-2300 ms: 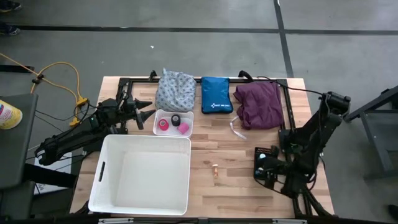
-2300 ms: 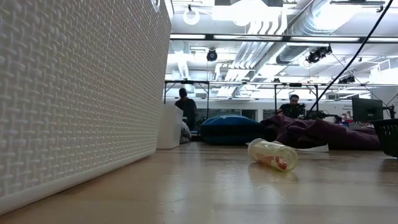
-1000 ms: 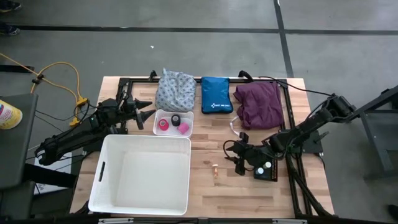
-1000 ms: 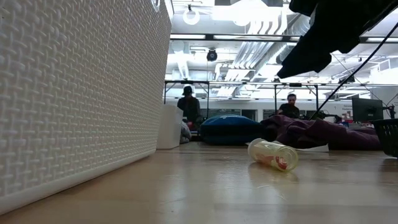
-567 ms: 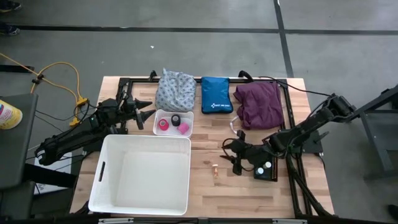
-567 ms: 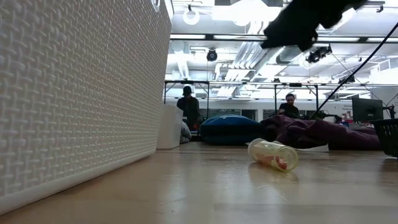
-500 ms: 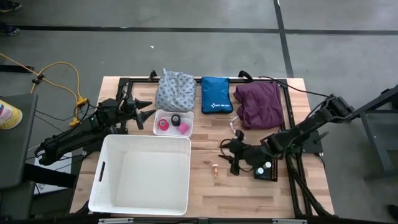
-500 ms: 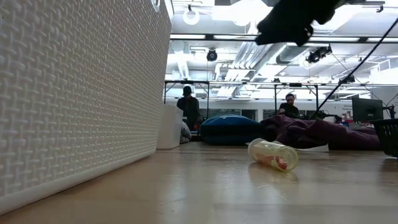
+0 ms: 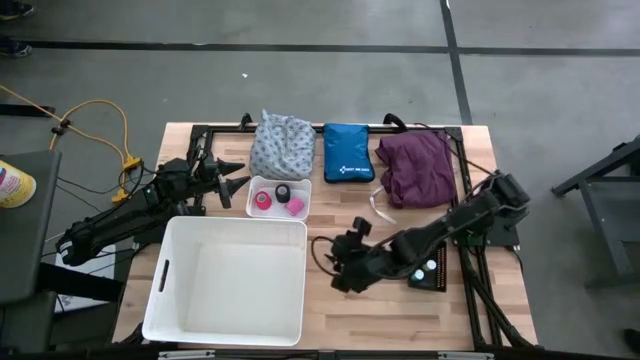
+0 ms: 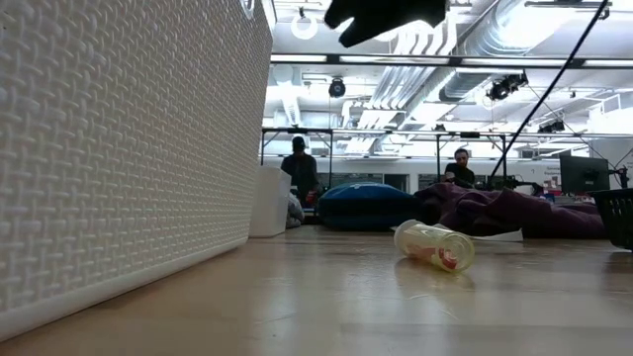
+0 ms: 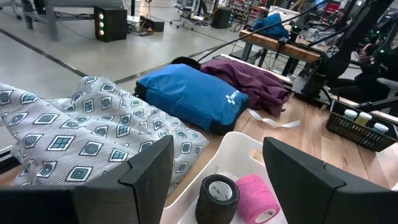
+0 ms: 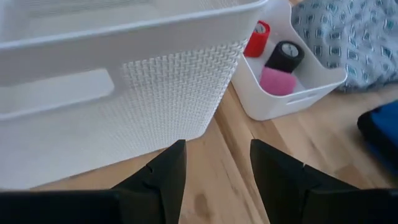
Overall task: Pick & place medical supplies in basket/bin
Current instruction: Put the yellow pill bottle into the black bin
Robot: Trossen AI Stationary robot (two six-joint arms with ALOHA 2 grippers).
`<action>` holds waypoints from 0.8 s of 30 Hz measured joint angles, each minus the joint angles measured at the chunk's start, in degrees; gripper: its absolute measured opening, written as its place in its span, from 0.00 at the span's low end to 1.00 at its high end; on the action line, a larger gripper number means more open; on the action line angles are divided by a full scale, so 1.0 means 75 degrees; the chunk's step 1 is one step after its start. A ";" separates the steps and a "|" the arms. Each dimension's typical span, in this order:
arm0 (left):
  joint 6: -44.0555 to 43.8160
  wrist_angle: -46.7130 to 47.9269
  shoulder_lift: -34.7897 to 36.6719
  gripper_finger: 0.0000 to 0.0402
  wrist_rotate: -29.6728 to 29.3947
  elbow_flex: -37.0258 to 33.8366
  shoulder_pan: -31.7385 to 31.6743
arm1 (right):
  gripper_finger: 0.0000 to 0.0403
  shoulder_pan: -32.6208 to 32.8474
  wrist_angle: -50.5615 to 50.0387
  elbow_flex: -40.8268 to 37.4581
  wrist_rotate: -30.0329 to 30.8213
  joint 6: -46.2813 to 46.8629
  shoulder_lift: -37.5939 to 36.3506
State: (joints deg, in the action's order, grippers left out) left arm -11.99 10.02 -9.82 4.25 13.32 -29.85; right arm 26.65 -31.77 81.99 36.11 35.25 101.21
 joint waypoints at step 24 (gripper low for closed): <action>0.0000 0.0000 0.0000 0.60 0.0000 0.0000 0.0003 | 0.41 -0.1063 -0.2306 0.0744 -0.3921 0.5445 0.1080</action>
State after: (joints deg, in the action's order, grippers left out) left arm -11.99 10.02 -9.83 4.25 13.32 -29.82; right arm 18.68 -49.07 87.57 6.70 76.08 109.32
